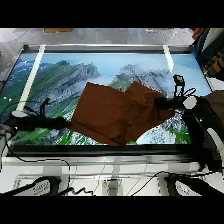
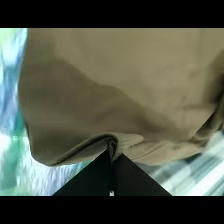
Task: Fold the clothes and pants, and hang the long-sleeved shirts on hangers.
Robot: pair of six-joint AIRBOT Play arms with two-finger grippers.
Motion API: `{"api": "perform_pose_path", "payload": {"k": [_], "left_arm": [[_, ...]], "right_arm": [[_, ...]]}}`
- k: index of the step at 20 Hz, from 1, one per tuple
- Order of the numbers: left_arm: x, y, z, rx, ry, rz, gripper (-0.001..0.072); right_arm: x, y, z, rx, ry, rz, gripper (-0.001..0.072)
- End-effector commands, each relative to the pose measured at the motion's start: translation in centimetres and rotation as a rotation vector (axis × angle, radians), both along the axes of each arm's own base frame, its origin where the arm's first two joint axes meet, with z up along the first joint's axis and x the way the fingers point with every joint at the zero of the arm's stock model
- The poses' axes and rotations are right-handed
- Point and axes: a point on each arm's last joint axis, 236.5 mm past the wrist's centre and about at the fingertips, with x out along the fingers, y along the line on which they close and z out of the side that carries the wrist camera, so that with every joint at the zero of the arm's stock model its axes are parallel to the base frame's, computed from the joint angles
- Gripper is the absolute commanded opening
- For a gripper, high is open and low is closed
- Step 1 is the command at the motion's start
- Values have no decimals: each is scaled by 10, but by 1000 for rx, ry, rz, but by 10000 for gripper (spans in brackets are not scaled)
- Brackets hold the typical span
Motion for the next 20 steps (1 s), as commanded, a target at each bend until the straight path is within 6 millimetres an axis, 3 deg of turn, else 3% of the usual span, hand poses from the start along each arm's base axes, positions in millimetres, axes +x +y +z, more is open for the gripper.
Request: {"api": "perform_pose_path", "payload": {"k": [1,2,3,4,5,8,10,13,17,20], "left_arm": [[36,6,34,4,-120,25,9],[40,8,36,11,-132,33,10],[41,9,35,15,-134,36,9],[41,8,35,14,-132,34,9],[41,8,35,14,-133,33,10],[40,8,35,14,-133,32,9],[40,8,35,14,-133,32,9],[40,8,35,15,-133,32,10],[40,8,35,15,-132,32,9],[39,9,33,24,-129,26,10]], "right_arm": [[18,-3,17,-4,-80,-16,11],[19,-4,14,-7,-77,-17,12],[19,-4,10,-9,-67,-17,105],[19,-5,4,-15,-53,-15,349],[18,-6,0,-18,-39,-15,436],[-3,-13,-15,-20,67,-5,433],[-29,-20,-28,-17,186,21,426],[-62,-13,-43,17,342,78,402],[-63,18,-69,174,408,51,377],[-47,24,-93,185,410,-6,367]]}}
